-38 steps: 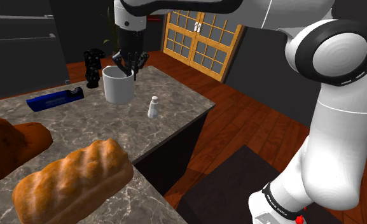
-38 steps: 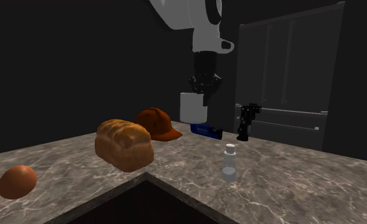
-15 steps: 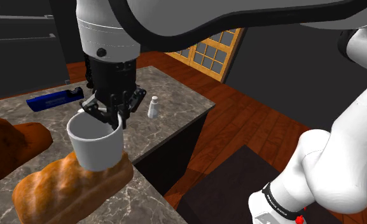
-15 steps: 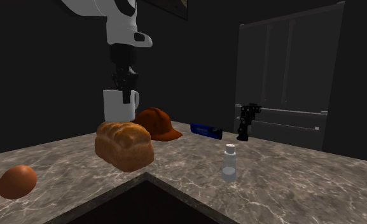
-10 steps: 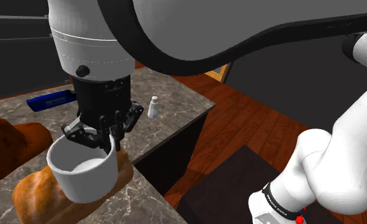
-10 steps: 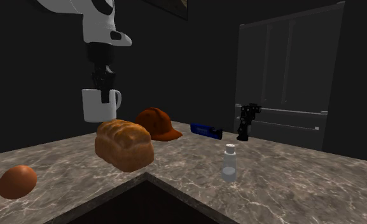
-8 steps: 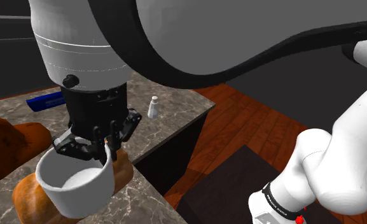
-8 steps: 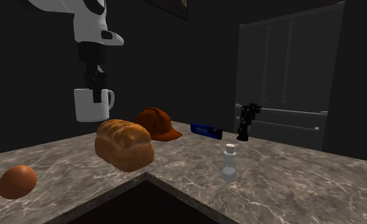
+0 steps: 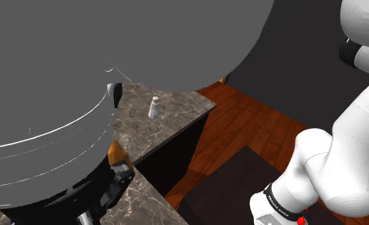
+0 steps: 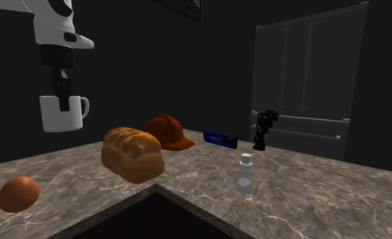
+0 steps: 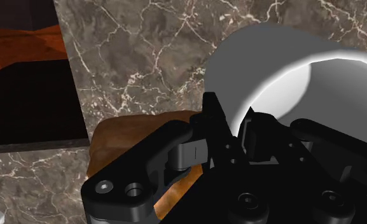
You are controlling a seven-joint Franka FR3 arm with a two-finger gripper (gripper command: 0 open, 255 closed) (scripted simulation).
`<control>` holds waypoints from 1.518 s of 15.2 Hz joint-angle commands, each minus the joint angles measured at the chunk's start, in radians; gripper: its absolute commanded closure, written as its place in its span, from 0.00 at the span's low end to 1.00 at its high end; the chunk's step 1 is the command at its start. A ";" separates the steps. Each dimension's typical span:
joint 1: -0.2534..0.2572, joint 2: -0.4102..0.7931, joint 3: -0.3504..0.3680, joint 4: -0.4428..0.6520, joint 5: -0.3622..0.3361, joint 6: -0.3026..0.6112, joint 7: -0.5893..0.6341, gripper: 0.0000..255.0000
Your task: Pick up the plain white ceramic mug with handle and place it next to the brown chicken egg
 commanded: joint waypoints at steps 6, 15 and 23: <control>0.073 0.050 0.049 0.030 -0.033 0.012 0.129 1.00; 0.073 0.066 0.046 -0.074 -0.045 0.128 0.135 1.00; 0.077 0.097 0.041 -0.148 -0.067 0.228 0.149 1.00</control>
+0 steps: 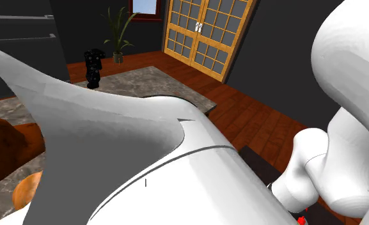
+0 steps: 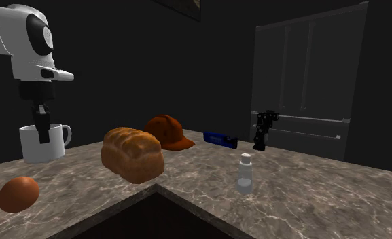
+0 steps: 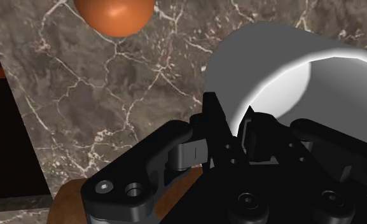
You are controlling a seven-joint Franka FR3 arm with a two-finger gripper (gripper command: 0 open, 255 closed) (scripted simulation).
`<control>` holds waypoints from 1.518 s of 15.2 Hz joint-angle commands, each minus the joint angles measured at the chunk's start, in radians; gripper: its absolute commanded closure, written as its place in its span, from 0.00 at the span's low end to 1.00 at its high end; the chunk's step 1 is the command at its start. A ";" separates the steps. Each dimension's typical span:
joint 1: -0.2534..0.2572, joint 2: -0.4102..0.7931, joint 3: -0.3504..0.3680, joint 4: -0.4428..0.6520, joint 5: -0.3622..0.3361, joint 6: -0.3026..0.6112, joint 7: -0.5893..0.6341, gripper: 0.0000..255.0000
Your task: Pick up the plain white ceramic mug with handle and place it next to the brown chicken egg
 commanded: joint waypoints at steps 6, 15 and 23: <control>0.007 0.038 -0.007 -0.053 -0.028 0.086 0.017 1.00; 0.015 0.077 -0.016 -0.090 -0.056 0.154 0.035 1.00; 0.015 0.076 -0.016 -0.090 -0.056 0.154 0.035 0.00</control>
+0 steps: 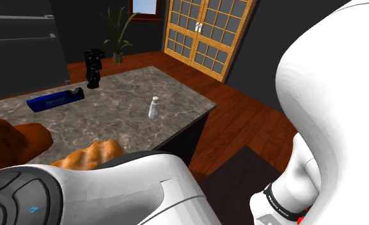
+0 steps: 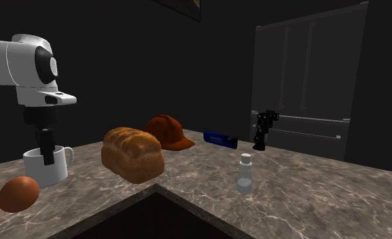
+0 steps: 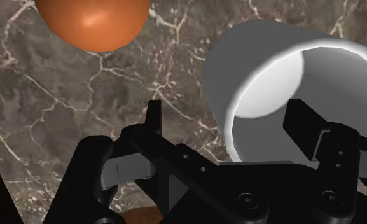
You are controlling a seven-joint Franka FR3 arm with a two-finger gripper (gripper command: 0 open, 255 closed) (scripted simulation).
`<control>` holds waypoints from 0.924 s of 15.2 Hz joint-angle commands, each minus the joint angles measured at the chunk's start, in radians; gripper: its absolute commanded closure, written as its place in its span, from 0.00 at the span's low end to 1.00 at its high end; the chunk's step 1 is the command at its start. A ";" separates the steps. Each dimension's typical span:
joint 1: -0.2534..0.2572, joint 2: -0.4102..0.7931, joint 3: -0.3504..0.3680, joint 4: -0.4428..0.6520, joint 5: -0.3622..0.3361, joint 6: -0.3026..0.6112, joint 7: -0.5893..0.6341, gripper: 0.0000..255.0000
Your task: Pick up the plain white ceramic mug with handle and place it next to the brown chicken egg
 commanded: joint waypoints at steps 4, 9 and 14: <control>-0.008 -0.033 0.008 0.031 0.025 -0.058 -0.016 0.00; -0.013 -0.059 0.013 0.064 0.043 -0.112 -0.029 0.00; -0.013 -0.059 0.013 0.064 0.043 -0.112 -0.029 0.00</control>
